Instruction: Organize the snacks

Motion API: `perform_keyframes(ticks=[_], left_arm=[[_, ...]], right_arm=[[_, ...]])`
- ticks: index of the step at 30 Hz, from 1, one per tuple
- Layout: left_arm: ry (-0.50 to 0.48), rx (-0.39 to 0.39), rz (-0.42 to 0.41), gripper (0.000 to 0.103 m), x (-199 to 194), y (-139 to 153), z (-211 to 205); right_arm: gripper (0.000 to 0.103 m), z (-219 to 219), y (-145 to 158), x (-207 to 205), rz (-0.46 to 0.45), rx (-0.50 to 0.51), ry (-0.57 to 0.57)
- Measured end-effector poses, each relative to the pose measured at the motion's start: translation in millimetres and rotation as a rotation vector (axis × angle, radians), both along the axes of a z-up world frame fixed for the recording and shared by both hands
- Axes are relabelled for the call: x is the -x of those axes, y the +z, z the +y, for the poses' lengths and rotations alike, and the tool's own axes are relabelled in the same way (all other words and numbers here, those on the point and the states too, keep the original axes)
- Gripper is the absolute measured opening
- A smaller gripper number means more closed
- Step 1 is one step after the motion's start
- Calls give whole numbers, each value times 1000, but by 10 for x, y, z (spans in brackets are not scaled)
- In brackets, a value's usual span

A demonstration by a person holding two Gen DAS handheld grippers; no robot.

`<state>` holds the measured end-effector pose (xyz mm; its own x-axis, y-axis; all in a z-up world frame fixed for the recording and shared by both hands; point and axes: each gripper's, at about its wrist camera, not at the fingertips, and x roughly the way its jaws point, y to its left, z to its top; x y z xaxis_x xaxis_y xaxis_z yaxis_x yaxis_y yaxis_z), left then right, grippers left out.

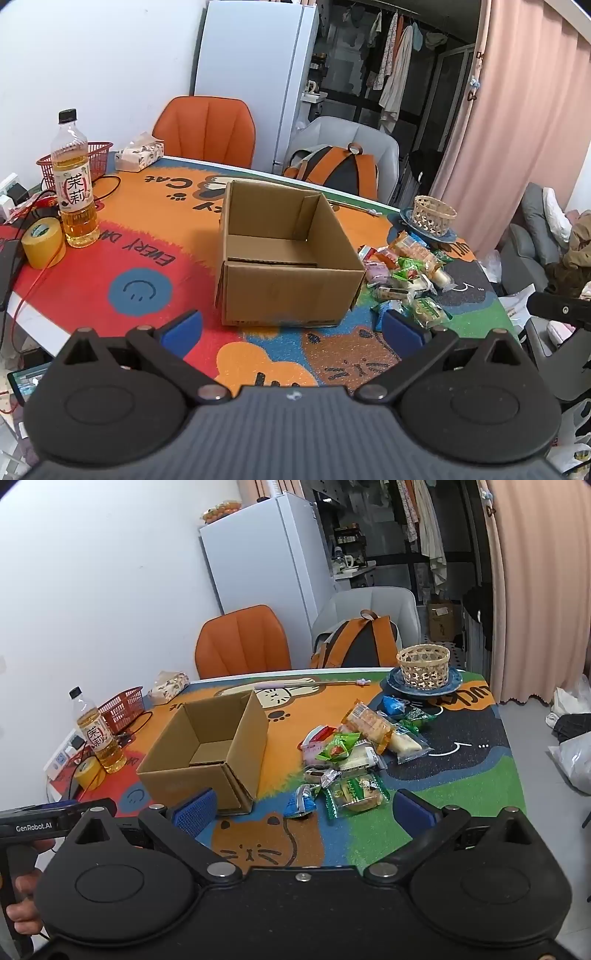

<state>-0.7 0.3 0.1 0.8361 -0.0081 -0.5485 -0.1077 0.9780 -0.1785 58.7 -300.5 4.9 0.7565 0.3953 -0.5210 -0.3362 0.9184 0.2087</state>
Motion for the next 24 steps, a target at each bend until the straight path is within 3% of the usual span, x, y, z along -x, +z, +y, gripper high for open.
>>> perform_keyframes(ticks=[6, 24], left_arm=[[-15, 4, 4, 103, 20, -28, 113], [-19, -31, 22, 103, 26, 11, -46]], right_arm=[[103, 74, -3, -14, 17, -14, -16], [103, 4, -19, -6, 7, -2, 7]])
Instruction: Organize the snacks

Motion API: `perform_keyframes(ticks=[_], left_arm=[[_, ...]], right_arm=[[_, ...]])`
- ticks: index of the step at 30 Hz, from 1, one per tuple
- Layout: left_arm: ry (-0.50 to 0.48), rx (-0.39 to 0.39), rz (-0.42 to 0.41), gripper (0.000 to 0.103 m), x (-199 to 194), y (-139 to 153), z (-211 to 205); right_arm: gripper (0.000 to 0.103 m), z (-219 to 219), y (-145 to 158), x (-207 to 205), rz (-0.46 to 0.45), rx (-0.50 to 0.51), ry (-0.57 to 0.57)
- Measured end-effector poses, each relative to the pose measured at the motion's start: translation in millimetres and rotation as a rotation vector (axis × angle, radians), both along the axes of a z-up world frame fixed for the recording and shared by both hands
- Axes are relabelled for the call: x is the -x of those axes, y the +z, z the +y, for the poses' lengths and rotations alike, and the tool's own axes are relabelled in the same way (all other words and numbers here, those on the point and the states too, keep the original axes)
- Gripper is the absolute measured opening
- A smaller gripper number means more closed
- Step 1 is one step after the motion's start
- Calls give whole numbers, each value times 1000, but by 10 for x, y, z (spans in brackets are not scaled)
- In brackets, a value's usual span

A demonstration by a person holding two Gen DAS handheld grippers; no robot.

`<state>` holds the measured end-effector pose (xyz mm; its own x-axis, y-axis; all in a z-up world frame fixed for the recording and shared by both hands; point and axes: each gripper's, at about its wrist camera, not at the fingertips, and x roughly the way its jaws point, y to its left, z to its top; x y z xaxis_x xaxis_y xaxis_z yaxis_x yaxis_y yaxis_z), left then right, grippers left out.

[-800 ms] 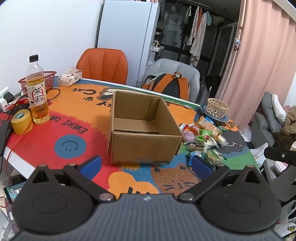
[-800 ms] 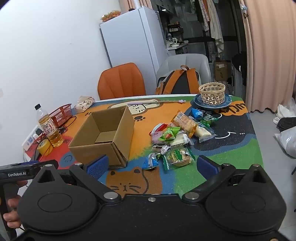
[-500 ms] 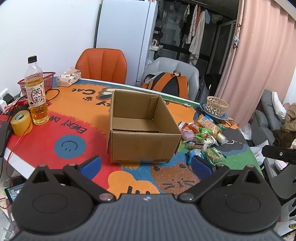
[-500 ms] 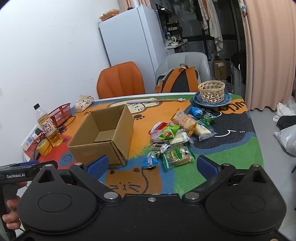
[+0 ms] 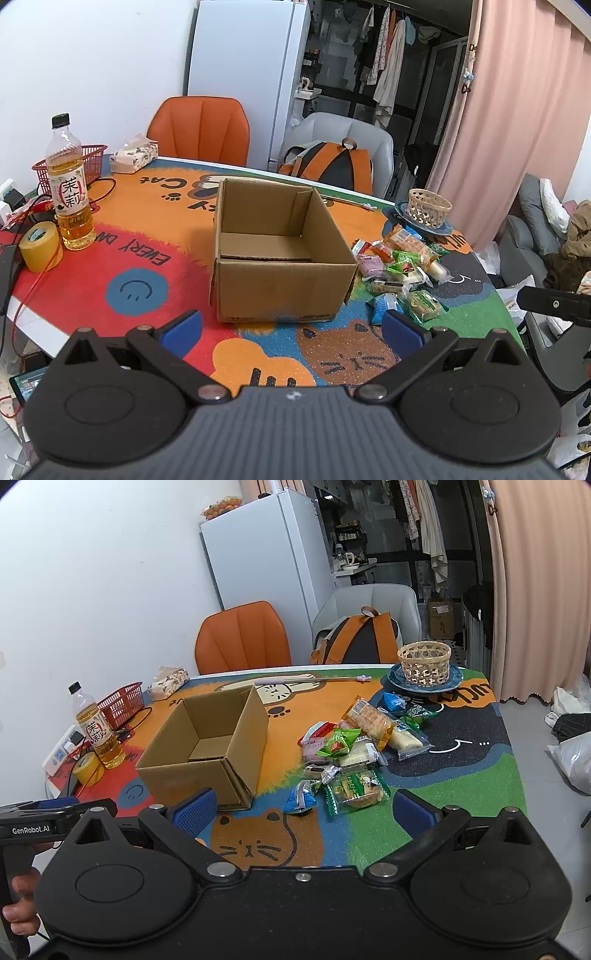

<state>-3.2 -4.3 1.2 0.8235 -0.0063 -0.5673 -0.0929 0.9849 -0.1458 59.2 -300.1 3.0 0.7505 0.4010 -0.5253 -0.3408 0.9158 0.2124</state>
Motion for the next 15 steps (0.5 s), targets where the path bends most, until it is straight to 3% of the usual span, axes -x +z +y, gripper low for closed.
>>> perform_keyframes(ticks=[15], left_arm=[[-3, 2, 7, 103, -26, -22, -26]], right_arm=[[103, 1, -29, -9, 8, -1, -5]])
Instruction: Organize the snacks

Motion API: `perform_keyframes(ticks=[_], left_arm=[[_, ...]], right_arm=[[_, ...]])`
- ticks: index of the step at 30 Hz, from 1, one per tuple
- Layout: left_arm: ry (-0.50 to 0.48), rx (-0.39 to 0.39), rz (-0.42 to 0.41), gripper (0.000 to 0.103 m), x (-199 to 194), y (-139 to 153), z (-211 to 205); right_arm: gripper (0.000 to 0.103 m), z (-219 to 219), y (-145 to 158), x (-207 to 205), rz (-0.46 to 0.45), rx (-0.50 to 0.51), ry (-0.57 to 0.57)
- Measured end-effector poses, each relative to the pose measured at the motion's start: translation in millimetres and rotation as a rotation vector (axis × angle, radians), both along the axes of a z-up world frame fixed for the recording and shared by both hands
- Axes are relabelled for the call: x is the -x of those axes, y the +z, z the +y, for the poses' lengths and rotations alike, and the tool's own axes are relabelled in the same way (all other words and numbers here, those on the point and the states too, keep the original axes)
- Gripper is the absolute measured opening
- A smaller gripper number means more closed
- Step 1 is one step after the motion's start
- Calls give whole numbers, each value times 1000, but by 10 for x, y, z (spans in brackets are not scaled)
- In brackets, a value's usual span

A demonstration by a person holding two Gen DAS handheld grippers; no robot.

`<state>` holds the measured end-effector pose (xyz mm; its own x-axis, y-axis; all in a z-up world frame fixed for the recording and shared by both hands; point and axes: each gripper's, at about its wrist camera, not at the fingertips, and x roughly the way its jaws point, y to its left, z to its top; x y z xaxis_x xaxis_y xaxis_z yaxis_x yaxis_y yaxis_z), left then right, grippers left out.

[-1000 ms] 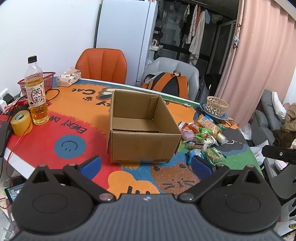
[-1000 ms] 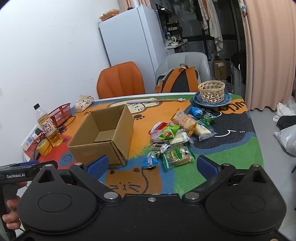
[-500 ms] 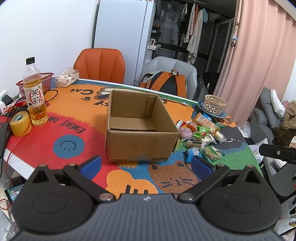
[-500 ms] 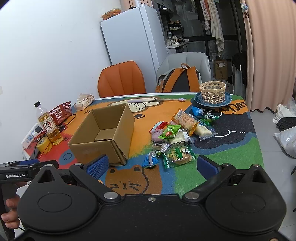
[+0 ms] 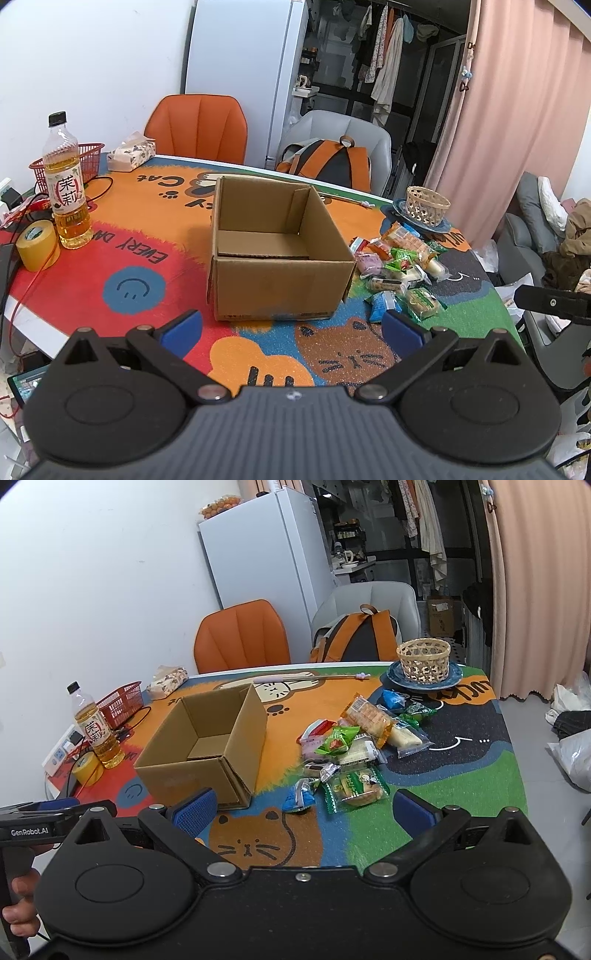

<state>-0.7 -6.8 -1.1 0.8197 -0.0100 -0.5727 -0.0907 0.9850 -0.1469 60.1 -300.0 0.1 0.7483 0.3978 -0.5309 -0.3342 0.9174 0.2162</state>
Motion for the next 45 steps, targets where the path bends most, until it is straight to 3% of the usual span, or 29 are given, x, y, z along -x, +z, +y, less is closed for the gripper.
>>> perform_keyframes(ticks=[45], left_arm=[[4, 2, -4, 103, 1, 12, 21]], right_arm=[[103, -28, 17, 11, -22, 3, 10]])
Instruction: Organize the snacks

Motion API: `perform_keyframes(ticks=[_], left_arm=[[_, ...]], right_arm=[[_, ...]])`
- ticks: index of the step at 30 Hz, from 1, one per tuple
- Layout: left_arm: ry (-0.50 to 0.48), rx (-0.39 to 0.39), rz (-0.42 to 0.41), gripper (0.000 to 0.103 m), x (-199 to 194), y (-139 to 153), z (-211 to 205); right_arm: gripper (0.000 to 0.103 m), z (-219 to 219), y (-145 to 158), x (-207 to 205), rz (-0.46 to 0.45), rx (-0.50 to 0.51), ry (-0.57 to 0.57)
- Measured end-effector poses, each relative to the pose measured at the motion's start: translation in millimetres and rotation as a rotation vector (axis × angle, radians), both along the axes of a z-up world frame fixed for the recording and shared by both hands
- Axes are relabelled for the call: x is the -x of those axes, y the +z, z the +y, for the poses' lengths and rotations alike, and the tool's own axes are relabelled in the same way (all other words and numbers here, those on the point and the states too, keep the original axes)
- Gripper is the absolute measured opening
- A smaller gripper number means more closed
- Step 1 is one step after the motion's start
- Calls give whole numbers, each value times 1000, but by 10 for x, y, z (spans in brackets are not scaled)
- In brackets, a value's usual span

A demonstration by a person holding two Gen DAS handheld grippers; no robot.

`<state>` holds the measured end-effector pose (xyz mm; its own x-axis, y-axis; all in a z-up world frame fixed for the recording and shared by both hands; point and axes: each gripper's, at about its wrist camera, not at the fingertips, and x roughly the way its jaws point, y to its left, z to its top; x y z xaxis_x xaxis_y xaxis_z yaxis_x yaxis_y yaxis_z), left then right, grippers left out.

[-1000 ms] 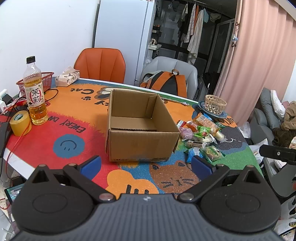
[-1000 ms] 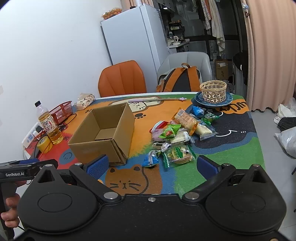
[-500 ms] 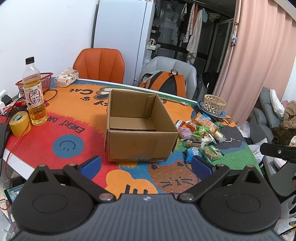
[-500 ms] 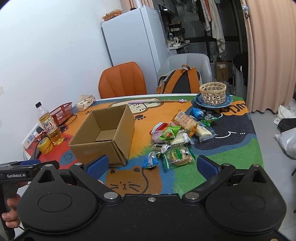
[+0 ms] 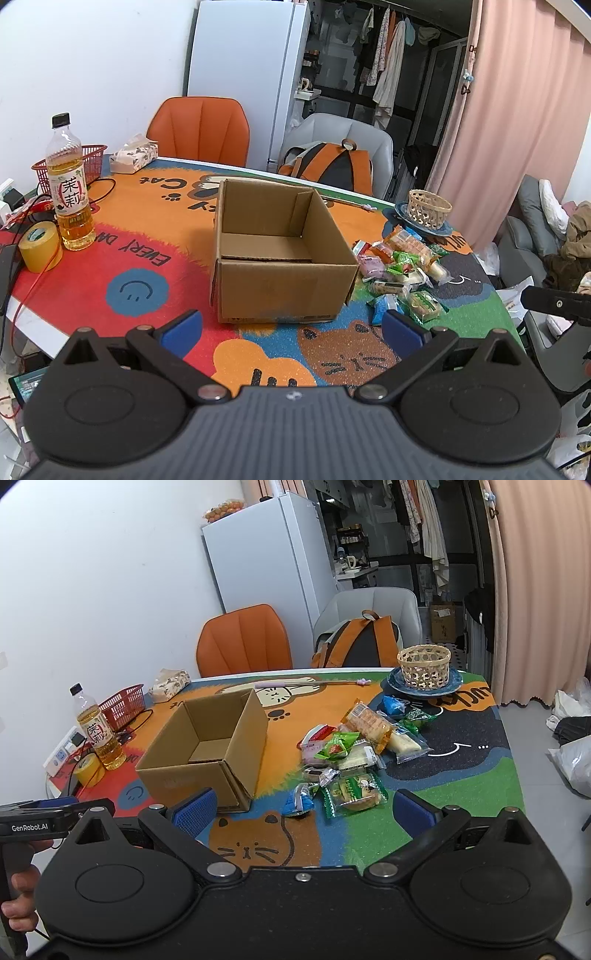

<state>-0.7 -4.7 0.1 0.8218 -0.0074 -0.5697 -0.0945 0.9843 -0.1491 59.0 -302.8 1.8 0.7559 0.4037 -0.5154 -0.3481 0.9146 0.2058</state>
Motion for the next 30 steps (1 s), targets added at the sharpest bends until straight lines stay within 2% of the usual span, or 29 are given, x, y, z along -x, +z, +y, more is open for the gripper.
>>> perform_keyframes(ticks=[12, 18, 23, 30], left_arm=[[-17, 4, -12, 103, -133, -105, -109], [-29, 31, -24, 102, -251, -189, -149], [-46, 51, -33, 102, -334, -266, -203], [-67, 61, -15, 102, -504, -401, -306]], right_arm=[[103, -67, -134, -87, -5, -15, -2], [103, -143, -261, -192, 8, -54, -5], [103, -202, -345, -236, -14, -76, -5], [103, -114, -483, -317, -40, 8, 10]])
